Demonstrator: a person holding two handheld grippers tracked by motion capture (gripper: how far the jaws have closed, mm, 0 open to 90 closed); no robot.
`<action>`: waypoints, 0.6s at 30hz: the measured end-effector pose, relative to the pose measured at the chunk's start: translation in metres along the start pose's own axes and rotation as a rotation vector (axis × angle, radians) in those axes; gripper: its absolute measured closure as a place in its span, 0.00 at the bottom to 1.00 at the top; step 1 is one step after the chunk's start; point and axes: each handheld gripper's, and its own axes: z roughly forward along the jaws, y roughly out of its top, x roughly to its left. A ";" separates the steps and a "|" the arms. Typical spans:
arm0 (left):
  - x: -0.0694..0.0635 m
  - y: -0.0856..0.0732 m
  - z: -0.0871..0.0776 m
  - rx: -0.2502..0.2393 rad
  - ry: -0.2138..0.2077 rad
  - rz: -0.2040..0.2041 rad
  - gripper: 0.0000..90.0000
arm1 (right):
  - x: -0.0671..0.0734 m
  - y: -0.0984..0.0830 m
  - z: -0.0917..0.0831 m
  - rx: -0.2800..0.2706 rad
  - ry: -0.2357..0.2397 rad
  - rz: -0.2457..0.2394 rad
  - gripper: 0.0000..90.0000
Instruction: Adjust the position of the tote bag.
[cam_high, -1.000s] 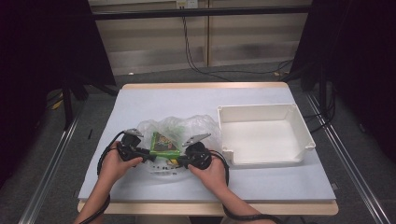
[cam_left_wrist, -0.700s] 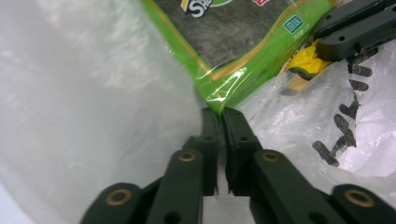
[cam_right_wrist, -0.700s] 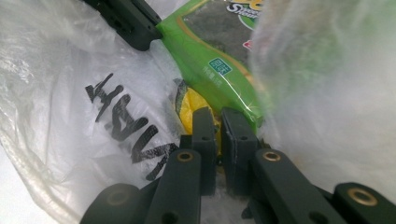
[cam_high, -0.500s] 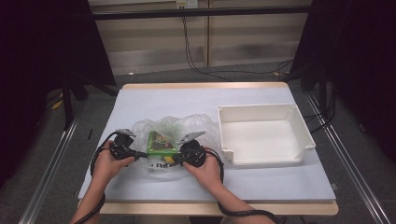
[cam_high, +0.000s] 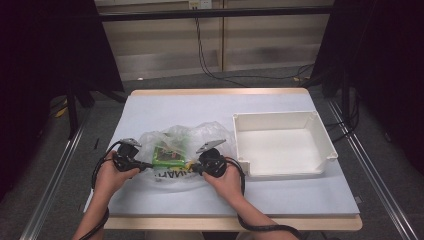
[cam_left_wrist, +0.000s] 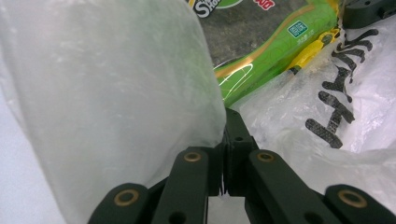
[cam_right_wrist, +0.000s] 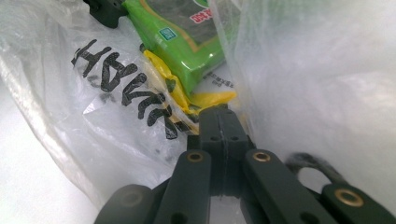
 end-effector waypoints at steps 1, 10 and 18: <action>0.001 0.000 -0.001 -0.002 -0.002 0.006 0.97 | 0.000 0.000 0.000 0.000 0.002 -0.009 1.00; -0.006 0.008 -0.010 -0.093 -0.005 -0.016 0.80 | 0.005 0.011 0.000 -0.007 0.011 -0.022 1.00; -0.014 0.018 -0.013 -0.110 -0.002 -0.028 0.72 | 0.008 0.018 -0.002 -0.001 0.020 -0.025 0.96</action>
